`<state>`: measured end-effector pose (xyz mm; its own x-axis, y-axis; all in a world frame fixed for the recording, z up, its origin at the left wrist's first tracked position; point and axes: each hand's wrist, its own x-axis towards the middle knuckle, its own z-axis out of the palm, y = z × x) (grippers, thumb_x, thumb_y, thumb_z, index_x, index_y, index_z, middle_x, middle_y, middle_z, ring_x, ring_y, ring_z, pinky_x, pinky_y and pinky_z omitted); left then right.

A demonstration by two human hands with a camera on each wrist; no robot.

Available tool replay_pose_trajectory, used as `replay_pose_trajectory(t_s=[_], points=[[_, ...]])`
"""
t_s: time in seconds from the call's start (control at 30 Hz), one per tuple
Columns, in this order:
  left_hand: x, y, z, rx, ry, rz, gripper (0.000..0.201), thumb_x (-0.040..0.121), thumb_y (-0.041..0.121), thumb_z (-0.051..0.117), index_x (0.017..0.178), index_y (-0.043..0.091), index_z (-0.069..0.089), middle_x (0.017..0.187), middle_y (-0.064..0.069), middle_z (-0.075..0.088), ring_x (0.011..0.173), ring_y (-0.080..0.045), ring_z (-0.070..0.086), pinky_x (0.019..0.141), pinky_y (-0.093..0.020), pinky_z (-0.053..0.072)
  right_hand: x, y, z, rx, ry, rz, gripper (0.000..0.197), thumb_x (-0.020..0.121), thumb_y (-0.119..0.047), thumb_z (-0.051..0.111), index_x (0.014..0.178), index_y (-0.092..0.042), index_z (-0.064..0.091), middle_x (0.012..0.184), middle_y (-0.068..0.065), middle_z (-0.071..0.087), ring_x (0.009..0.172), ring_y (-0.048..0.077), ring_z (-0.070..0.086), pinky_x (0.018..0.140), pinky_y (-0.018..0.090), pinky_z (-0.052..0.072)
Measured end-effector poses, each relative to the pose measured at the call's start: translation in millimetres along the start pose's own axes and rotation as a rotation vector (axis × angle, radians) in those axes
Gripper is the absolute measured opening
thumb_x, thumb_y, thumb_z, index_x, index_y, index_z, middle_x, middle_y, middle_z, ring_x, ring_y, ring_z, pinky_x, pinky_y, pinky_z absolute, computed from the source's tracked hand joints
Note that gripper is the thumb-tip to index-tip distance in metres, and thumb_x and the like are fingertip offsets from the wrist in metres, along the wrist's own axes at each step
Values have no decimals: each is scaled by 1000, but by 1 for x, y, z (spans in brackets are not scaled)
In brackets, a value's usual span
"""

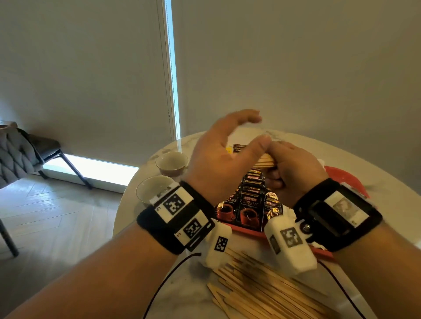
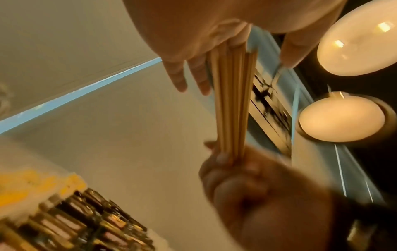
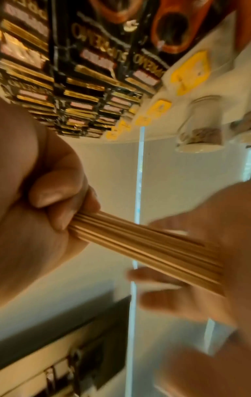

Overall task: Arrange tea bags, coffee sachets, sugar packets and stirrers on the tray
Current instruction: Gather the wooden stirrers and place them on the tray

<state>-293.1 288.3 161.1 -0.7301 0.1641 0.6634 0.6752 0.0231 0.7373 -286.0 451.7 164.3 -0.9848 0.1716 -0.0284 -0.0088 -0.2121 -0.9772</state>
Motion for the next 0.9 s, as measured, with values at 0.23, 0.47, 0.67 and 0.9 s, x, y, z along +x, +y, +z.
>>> replay_pose_trajectory(t_s=[0.23, 0.47, 0.67, 0.9], points=[[8, 6, 0, -198, 22, -13, 16, 105, 4, 56, 118, 5, 65, 97, -9, 77, 91, -27, 77, 84, -45, 64, 1, -8, 5, -27, -45, -8, 17, 99, -18, 57, 82, -15, 55, 58, -2, 48, 45, 8, 35, 38, 21, 25], [9, 15, 7, -606, -233, -5, 62, 70, 38, 93, 111, 6, 60, 100, -15, 71, 110, -41, 66, 102, -63, 51, -1, -11, 5, 243, -189, 270, 15, 87, -25, 70, 89, -15, 60, 64, -1, 45, 38, 3, 33, 30, 14, 25], [-1, 21, 16, -350, -202, -7, 36, 86, 43, 75, 65, 16, 62, 65, -21, 59, 60, -45, 59, 57, -54, 54, -13, -2, 7, 204, -290, 356, 18, 101, -17, 48, 90, -8, 60, 64, 4, 55, 48, 9, 50, 40, 15, 43], [2, 24, 22, -262, -105, -113, 41, 96, 56, 63, 72, 23, 71, 93, -15, 75, 86, -35, 73, 77, -53, 61, -23, -5, 0, 236, -325, 224, 59, 106, -48, 42, 128, 3, 60, 104, 18, 68, 90, 31, 69, 75, 40, 62]])
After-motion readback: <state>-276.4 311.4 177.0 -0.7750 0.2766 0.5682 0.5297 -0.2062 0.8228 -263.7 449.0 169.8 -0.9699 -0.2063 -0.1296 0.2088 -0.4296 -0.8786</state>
